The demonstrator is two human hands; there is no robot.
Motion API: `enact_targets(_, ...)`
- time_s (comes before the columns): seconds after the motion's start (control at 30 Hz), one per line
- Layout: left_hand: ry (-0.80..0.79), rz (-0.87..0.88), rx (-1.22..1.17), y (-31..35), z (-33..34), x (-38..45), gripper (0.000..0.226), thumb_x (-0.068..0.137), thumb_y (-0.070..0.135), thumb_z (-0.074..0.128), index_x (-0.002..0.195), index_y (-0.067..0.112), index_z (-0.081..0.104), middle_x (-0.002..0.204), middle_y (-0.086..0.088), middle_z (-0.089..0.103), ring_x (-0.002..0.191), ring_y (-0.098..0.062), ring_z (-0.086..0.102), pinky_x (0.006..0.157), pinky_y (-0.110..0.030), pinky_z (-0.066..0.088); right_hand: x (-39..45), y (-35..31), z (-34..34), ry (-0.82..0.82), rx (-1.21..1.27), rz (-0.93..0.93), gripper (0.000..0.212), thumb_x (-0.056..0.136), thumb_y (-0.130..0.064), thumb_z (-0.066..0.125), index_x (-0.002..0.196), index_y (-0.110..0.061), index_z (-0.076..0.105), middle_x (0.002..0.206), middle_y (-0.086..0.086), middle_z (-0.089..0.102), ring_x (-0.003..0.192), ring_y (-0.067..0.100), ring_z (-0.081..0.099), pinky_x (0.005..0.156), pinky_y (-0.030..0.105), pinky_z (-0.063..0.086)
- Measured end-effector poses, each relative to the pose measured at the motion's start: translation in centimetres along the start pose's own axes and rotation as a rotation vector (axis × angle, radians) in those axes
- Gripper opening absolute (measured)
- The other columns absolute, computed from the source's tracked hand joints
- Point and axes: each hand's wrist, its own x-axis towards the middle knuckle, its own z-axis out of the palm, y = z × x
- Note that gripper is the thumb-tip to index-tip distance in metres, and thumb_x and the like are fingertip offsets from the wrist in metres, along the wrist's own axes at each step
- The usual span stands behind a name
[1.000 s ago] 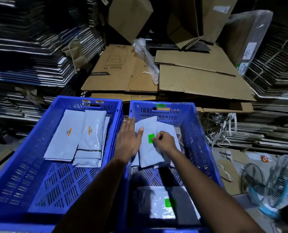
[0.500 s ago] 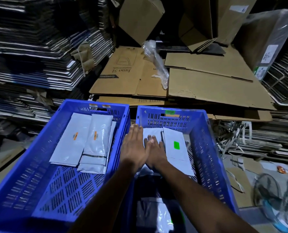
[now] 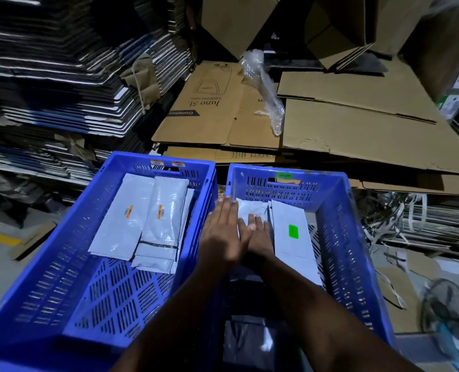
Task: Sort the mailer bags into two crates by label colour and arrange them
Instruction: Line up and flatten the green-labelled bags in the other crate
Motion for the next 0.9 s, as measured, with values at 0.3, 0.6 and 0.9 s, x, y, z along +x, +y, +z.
enact_targets(0.3, -0.015, 0.007, 0.014, 0.1, -0.1, 0.0, 0.081, 0.098, 0.067, 0.018, 0.153, 0.01, 0.035, 0.163, -0.008, 0.024, 0.152, -0.02, 0.017, 0.122, -0.041, 0.023, 2.2, 0.1, -2.1, 0.045, -0.027, 0.019, 0.068, 0.104, -0.044, 0.027, 0.159, -0.015, 0.0, 0.167, 0.01, -0.005, 0.154, 0.027, -0.009, 0.122, 0.048, -0.007)
enact_targets(0.6, -0.085, -0.066, 0.036, -0.2, 0.1, 0.7, 0.083, 0.091, 0.071, 0.026, 0.157, 0.02, 0.025, 0.165, 0.002, 0.016, 0.153, -0.015, 0.01, 0.12, -0.033, 0.014, 5.8, 0.2, -0.3, -0.139, 0.012, 0.089, 0.071, 0.102, -0.051, 0.025, 0.159, -0.022, -0.006, 0.167, 0.006, -0.012, 0.153, 0.033, -0.012, 0.122, 0.053, -0.003)
enact_targets(0.9, -0.062, -0.029, 0.056, 0.4, -0.5, 0.4, 0.078, 0.093, 0.069, 0.029, 0.152, 0.019, 0.036, 0.164, -0.003, 0.022, 0.153, -0.023, 0.012, 0.119, -0.039, 0.019, 5.1, 0.2, -1.1, -0.16, 0.182, 0.166, 0.074, 0.097, -0.063, 0.035, 0.157, -0.04, -0.002, 0.164, 0.005, -0.024, 0.149, 0.039, -0.024, 0.119, 0.058, 0.0)
